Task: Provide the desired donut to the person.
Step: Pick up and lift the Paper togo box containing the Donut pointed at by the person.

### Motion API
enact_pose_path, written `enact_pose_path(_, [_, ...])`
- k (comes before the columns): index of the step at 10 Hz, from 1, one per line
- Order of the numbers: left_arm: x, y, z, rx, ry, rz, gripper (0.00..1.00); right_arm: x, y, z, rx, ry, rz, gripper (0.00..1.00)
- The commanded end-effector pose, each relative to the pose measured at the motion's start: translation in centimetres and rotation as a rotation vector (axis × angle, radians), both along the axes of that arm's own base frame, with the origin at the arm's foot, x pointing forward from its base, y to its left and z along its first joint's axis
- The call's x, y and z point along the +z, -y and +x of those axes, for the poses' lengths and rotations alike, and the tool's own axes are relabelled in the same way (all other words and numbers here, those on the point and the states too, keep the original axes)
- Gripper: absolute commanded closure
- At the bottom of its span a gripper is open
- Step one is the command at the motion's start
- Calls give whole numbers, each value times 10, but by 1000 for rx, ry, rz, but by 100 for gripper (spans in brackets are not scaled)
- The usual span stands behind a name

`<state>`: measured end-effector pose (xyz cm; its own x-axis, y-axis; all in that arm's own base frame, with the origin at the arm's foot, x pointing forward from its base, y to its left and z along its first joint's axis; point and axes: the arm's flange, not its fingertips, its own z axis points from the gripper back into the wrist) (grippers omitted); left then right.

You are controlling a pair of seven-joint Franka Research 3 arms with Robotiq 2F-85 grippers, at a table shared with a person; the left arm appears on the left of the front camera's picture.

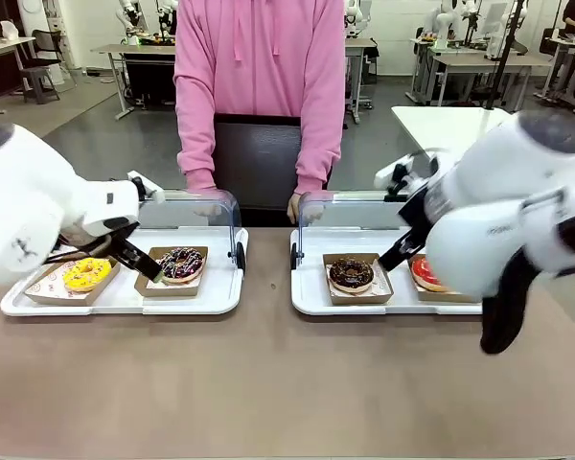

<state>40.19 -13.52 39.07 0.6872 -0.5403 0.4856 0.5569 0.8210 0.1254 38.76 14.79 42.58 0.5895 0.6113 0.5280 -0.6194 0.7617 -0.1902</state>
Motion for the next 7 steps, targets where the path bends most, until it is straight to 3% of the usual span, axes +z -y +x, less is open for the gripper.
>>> enact_pose_path(1, [42, -57, -30, -74, -72, -78, 0, 68, 63, -34, 100, -38, 47, 0])
enact_pose_path(3, [59, -106, -59, -106, -79, -192, 0, 95, 98, -55, 173, -52, 82, 0])
enact_pose_path(7, [73, -154, -96, -188, 14, -301, 0, 100, 143, -75, 222, 13, 151, 0])
